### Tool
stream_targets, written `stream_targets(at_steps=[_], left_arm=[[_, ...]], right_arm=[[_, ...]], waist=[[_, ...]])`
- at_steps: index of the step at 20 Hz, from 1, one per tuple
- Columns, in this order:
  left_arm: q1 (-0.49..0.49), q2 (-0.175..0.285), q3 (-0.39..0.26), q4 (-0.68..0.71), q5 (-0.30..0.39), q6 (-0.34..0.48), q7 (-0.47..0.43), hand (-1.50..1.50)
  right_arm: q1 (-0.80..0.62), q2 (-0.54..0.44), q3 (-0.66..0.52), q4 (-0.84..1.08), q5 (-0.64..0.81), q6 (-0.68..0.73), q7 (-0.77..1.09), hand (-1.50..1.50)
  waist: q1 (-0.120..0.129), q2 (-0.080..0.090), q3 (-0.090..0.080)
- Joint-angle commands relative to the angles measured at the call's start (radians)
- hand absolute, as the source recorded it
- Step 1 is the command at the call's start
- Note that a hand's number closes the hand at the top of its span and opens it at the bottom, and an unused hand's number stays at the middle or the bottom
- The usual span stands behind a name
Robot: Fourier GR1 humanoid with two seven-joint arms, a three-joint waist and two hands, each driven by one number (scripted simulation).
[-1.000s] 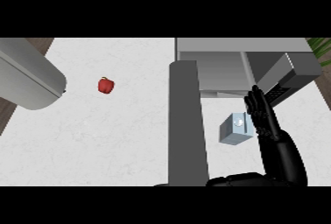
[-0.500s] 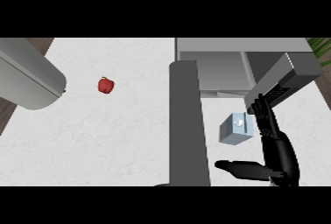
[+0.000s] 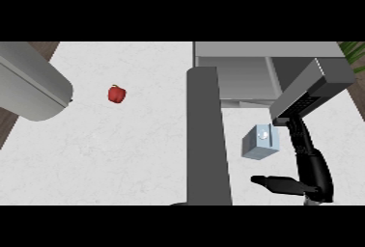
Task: Pick up the milk, place it into the microwave and close the microwave
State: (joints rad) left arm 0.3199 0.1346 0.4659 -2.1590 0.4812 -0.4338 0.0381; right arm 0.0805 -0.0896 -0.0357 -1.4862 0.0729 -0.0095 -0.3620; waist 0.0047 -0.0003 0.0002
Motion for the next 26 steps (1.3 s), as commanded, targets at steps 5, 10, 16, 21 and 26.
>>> stream_targets(at_steps=[5, 10, 16, 21, 26], left_arm=[[-0.010, -0.018, 0.043, -0.002, 0.032, -0.037, 0.024, -1.50], [0.011, -0.046, 0.057, -0.029, 0.038, -0.063, 0.044, -1.50], [-0.056, -0.020, 0.086, 0.051, 0.019, -0.064, 0.036, -1.50], [-0.015, -0.040, 0.099, -0.021, 0.058, -0.081, 0.062, -1.50], [0.047, -0.099, 0.067, -0.131, 0.056, -0.088, 0.098, -1.50]], right_arm=[[-0.043, -0.025, -0.050, 0.251, -0.008, 0.053, -0.209, -1.50], [-0.133, -0.015, -0.049, 0.335, 0.032, 0.004, -0.214, -1.50], [-0.259, -0.034, -0.111, 0.649, 0.041, -0.021, -0.394, -1.50], [-0.390, -0.035, -0.144, 0.885, 0.056, -0.055, -0.506, -1.50], [-0.431, -0.044, -0.139, 0.981, 0.050, 0.024, -0.598, 1.50]], waist=[[-0.001, 0.000, 0.000], [0.001, 0.000, 0.000], [0.001, 0.001, 0.000], [0.008, 0.002, 0.001], [0.010, 0.002, 0.001]])
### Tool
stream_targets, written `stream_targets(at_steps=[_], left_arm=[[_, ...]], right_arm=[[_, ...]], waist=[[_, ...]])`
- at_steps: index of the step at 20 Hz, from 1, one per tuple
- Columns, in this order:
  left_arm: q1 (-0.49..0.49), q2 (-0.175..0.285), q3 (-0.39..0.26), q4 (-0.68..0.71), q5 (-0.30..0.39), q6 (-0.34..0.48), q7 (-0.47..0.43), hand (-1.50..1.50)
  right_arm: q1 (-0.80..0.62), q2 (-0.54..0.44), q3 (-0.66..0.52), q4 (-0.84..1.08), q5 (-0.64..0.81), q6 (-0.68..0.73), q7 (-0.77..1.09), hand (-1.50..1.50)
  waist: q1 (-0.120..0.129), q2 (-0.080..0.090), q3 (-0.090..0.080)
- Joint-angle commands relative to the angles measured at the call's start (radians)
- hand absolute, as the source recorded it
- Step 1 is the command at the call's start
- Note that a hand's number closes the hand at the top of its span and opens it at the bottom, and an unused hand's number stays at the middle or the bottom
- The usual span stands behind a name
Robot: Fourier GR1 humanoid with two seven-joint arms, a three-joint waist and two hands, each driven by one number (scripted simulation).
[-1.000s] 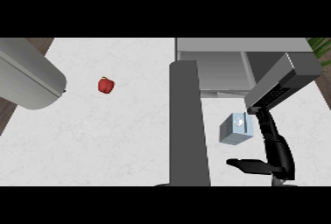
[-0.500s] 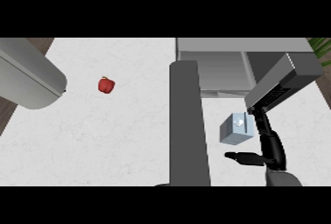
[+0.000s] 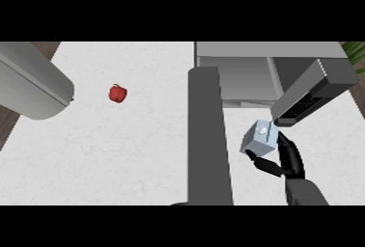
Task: Pick up the milk, place it into the microwave and close the microwave
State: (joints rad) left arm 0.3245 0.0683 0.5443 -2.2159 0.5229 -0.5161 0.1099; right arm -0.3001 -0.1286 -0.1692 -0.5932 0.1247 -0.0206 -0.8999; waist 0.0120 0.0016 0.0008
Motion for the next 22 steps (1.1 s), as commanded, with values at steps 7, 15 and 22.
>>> stream_targets(at_steps=[7, 15, 22], left_arm=[[-0.030, 0.035, 0.055, 0.040, 0.029, -0.021, 0.006, -1.50], [-0.060, 0.029, 0.052, 0.098, 0.013, -0.047, -0.003, -1.50], [-0.052, 0.048, 0.092, 0.084, 0.065, -0.044, 0.017, -1.50]], right_arm=[[-0.059, 0.023, 0.006, 0.109, 0.036, -0.049, -0.214, 1.50], [-0.147, -0.040, -0.076, 0.226, -0.022, -0.026, -0.245, 1.50], [-0.033, 0.008, -0.004, 0.033, -0.036, 0.089, -0.186, 1.50]], waist=[[-0.001, 0.000, 0.000], [0.004, 0.004, 0.001], [-0.013, -0.004, -0.001]])
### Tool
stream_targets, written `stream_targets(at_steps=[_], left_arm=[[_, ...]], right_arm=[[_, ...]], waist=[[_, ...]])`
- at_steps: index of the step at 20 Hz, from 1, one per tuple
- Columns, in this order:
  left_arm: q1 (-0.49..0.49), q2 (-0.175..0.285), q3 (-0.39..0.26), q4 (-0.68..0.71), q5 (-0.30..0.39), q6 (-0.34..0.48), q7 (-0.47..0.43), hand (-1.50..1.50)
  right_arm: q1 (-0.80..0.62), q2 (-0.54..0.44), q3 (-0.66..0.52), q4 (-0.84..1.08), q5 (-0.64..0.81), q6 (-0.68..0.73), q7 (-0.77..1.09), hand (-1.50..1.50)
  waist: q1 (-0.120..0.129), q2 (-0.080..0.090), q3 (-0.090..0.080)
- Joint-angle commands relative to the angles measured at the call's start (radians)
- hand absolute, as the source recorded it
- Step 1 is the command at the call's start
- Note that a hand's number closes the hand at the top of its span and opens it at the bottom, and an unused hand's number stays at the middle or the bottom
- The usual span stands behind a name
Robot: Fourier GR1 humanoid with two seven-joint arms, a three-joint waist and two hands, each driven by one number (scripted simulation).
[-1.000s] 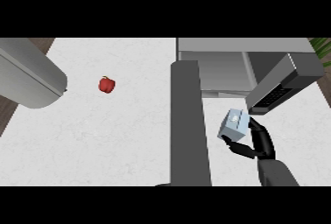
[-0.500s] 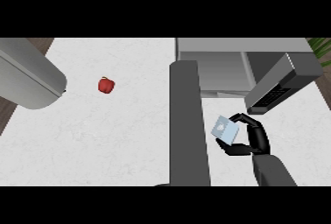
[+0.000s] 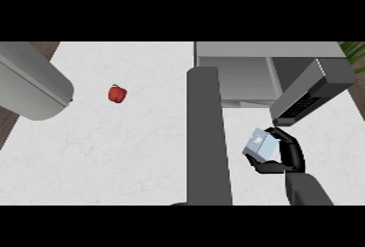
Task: Pick up the milk, place it into the microwave and close the microwave
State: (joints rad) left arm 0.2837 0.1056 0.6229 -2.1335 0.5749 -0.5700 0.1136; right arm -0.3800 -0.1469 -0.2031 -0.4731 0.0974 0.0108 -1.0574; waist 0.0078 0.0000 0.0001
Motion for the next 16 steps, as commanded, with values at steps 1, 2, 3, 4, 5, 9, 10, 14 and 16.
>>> stream_targets(at_steps=[1, 2, 3, 4, 5, 9, 10, 14, 16], left_arm=[[0.054, -0.030, -0.004, -0.034, 0.013, -0.018, 0.014, -1.50], [-0.048, -0.031, -0.047, -0.033, -0.062, 0.071, 0.045, -1.50], [0.026, -0.007, 0.015, -0.049, 0.028, 0.000, 0.025, -1.50], [-0.012, -0.016, 0.004, 0.041, -0.045, -0.020, -0.021, -1.50], [0.006, 0.006, 0.027, -0.011, 0.011, 0.016, 0.032, -1.50], [-0.008, 0.020, 0.027, -0.025, 0.023, 0.022, 0.059, -1.50], [0.013, -0.010, 0.027, -0.031, 0.014, 0.006, 0.034, -1.50], [0.024, -0.013, 0.046, -0.009, 0.004, -0.025, 0.016, -1.50], [0.004, -0.006, 0.042, 0.059, -0.002, -0.048, 0.001, -1.50]], right_arm=[[-0.022, 0.020, 0.032, -0.104, -0.020, 0.092, 0.040, 1.50], [0.000, 0.069, 0.045, -0.127, -0.017, 0.054, 0.021, 1.50], [0.069, 0.043, 0.069, -0.184, -0.011, 0.091, 0.044, 1.50], [0.096, 0.062, 0.090, -0.238, 0.000, 0.062, 0.052, 1.50], [0.120, 0.076, 0.107, -0.352, 0.002, 0.011, 0.129, 1.50], [0.089, 0.101, 0.121, -0.462, 0.002, -0.054, 0.272, 1.50], [0.117, 0.076, 0.138, -0.556, 0.004, -0.036, 0.352, 1.50], [0.016, 0.117, 0.129, -0.508, 0.018, -0.115, 0.384, 1.50], [-0.011, 0.114, 0.138, -0.582, 0.029, -0.146, 0.483, 1.50]], waist=[[-0.005, -0.005, -0.001], [-0.014, -0.002, 0.000], [-0.008, -0.004, -0.001], [-0.012, -0.003, -0.001], [-0.015, -0.006, -0.001], [-0.009, -0.003, -0.001], [-0.012, -0.005, -0.001], [-0.001, -0.001, 0.000], [-0.005, -0.002, -0.001]])
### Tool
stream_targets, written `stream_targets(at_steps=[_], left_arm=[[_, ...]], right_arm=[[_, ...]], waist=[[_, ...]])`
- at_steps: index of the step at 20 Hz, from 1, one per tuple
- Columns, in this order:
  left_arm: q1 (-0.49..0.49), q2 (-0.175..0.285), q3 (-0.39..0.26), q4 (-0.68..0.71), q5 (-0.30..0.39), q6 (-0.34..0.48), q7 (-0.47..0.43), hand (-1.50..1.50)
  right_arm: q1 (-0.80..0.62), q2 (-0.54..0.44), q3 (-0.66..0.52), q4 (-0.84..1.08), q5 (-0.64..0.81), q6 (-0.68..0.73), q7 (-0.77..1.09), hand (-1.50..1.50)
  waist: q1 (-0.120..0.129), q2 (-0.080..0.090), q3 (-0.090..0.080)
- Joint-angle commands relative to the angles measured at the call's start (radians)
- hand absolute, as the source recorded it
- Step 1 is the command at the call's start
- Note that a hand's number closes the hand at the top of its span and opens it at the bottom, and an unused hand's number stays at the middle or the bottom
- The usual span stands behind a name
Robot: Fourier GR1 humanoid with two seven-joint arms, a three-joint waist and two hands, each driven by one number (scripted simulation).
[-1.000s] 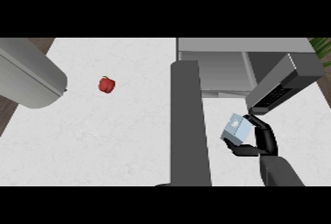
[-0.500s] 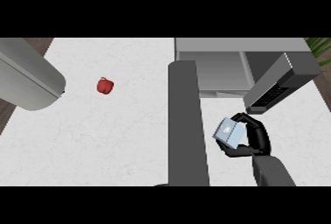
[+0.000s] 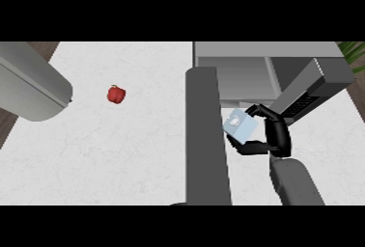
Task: Pick up the milk, place it into the microwave and close the microwave
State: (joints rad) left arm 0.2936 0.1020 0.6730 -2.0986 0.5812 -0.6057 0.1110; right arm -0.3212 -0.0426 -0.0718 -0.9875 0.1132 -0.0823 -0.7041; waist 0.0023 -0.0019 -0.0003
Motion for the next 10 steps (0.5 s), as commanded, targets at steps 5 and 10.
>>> stream_targets(at_steps=[5, 10], left_arm=[[-0.012, 0.008, -0.001, -0.023, 0.018, 0.024, 0.045, -1.50], [-0.019, 0.011, -0.014, 0.015, 0.024, 0.003, 0.049, -1.50]], right_arm=[[-0.233, 0.022, 0.011, 0.088, 0.097, -0.188, 0.146, 1.50], [-0.431, -0.040, -0.030, 0.335, 0.156, -0.228, 0.163, 1.50]], waist=[[0.012, 0.004, 0.001], [0.026, 0.009, 0.001]])
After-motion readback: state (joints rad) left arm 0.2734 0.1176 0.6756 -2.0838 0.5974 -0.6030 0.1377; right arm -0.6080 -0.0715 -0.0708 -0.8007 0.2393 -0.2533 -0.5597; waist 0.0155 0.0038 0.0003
